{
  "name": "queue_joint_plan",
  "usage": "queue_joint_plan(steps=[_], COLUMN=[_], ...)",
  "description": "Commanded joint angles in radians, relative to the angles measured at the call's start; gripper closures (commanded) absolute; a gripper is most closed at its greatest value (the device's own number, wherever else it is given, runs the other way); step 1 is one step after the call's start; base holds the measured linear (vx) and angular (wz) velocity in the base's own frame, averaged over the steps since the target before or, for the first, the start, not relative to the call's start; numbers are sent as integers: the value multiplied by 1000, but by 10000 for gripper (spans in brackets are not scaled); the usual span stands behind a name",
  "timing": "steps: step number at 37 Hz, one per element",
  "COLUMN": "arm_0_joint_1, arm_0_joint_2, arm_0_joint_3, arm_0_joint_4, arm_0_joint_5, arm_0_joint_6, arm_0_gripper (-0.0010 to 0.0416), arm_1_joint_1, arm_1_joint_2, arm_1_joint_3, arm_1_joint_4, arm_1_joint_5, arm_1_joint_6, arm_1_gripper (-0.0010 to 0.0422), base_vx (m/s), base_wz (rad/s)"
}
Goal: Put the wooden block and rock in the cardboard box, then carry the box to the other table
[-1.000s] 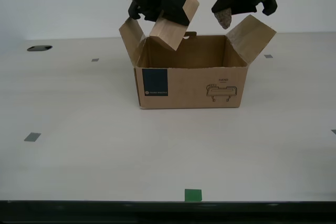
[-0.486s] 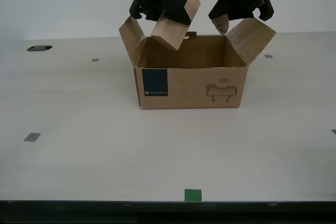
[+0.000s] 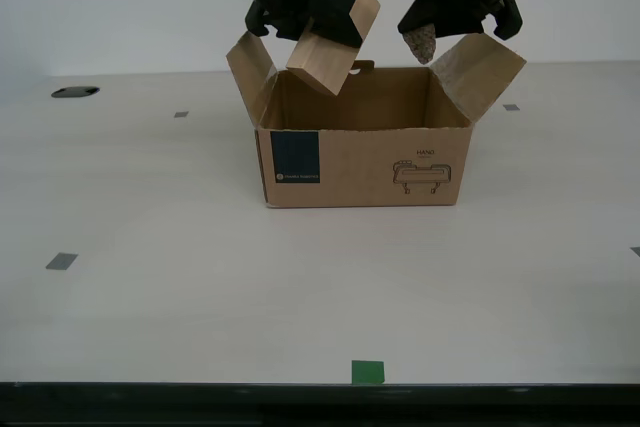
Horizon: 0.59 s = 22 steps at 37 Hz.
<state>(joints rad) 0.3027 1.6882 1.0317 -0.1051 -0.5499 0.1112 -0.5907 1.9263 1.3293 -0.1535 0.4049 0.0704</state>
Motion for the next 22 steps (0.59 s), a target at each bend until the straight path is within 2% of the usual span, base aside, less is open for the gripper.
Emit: queue_joint_plan(steps=[1, 10, 17, 22], arm_0_joint_1=[0, 0, 0, 0], arm_0_joint_2=[-2, -2, -2, -2], arm_0_joint_3=[3, 3, 3, 3], arm_0_joint_4=[3, -1, -1, -1], arm_0_joint_5=[-6, -6, -6, -6], arm_0_joint_6=[21, 19, 16, 16], arm_0_gripper=[406, 405, 381, 331], arm_1_joint_1=[0, 0, 0, 0], arm_1_joint_2=[-1, -1, -1, -1], arm_1_joint_3=[0, 0, 0, 0], arm_1_joint_4=[6, 5, 6, 6], arm_1_joint_5=[3, 3, 3, 3], arm_1_joint_6=[1, 0, -24, -35], arm_1_gripper=[412, 403, 325, 261], base_vx=[0, 0, 0, 0], base_wz=[0, 0, 0, 0])
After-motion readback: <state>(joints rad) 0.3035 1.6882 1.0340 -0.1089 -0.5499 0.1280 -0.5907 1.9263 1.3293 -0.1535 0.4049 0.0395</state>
